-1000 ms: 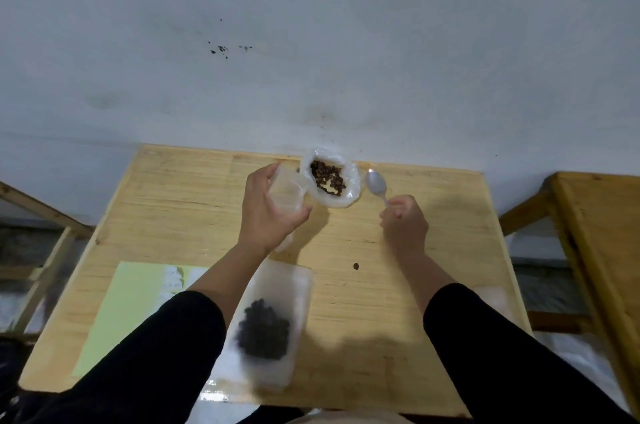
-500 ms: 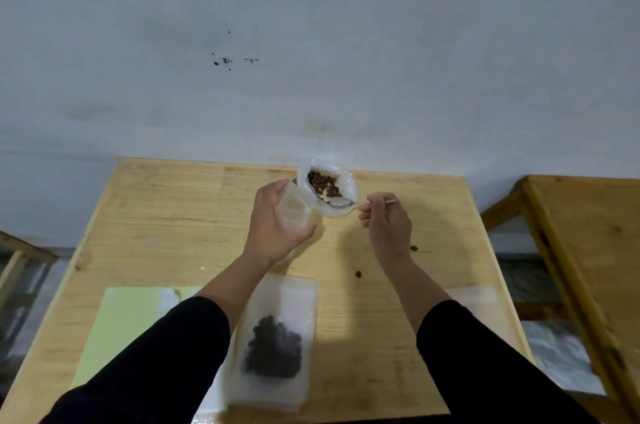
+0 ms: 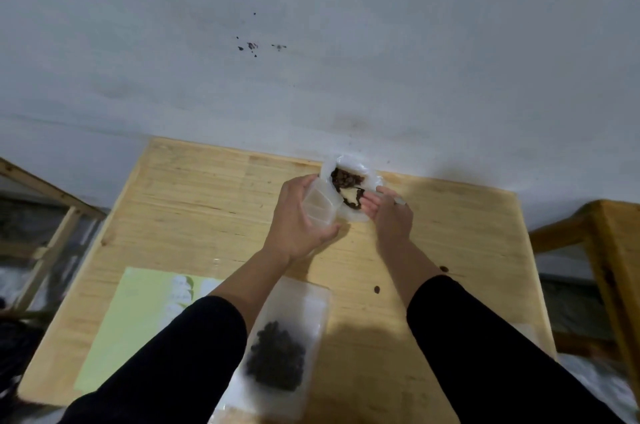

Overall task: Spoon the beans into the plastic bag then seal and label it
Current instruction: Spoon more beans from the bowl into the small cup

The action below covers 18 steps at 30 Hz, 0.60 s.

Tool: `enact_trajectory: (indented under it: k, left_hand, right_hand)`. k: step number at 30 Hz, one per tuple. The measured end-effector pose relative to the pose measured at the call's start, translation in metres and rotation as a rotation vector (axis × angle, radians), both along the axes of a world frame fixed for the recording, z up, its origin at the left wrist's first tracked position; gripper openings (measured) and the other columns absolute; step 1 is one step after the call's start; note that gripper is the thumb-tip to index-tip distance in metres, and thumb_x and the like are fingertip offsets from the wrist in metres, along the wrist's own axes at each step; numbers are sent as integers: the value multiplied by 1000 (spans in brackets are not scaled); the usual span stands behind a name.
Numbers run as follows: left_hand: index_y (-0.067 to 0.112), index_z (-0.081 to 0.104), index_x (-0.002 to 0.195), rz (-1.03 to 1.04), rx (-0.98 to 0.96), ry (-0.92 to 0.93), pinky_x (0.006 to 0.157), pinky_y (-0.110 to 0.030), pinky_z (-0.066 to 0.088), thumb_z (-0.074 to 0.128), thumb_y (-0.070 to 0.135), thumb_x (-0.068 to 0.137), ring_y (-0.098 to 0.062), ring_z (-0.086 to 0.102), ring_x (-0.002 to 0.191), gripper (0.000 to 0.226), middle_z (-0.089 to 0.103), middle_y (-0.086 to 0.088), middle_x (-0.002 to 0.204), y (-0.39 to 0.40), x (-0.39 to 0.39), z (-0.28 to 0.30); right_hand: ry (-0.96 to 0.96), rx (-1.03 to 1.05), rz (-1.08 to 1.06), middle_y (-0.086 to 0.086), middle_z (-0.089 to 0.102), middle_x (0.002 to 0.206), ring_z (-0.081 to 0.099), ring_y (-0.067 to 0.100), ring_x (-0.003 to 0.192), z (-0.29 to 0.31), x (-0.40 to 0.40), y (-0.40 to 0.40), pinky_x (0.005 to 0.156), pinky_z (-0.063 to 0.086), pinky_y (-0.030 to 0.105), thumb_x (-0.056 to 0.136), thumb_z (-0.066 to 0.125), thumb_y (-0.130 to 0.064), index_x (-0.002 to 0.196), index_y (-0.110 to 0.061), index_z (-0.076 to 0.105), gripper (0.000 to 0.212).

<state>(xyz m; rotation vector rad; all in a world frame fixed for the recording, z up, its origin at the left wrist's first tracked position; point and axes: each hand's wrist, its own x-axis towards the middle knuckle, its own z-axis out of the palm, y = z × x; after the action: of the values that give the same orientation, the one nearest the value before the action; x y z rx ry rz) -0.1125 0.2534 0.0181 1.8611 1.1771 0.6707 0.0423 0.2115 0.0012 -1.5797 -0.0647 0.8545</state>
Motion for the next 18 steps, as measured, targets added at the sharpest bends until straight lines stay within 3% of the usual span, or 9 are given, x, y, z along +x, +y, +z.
enact_trajectory:
  k: [5,10,18]
  left_hand:
    - [16,41,132,-6,4,30,99,-13,29,86,30,56,-4,38,113,89,42,-1,129,6,2,-2]
    - [16,38,136,2,-41,26,103,-19,31,86,28,58,-4,37,115,92,38,0,132,7,8,-4]
    - [14,36,138,17,-57,1,98,-10,24,85,22,61,-10,38,122,91,35,-3,134,9,15,-4]
  right_hand:
    - [58,22,-156,13,65,71,63,17,55,1,8,-3,50,54,20,96,40,-8,83,-6,61,25]
    - [20,53,-193,12,60,67,58,14,44,20,24,-11,45,51,22,98,37,-13,79,-8,59,30]
    - [-310,154,74,8,57,63,54,8,48,65,18,-20,47,50,23,100,33,-16,85,-7,60,32]
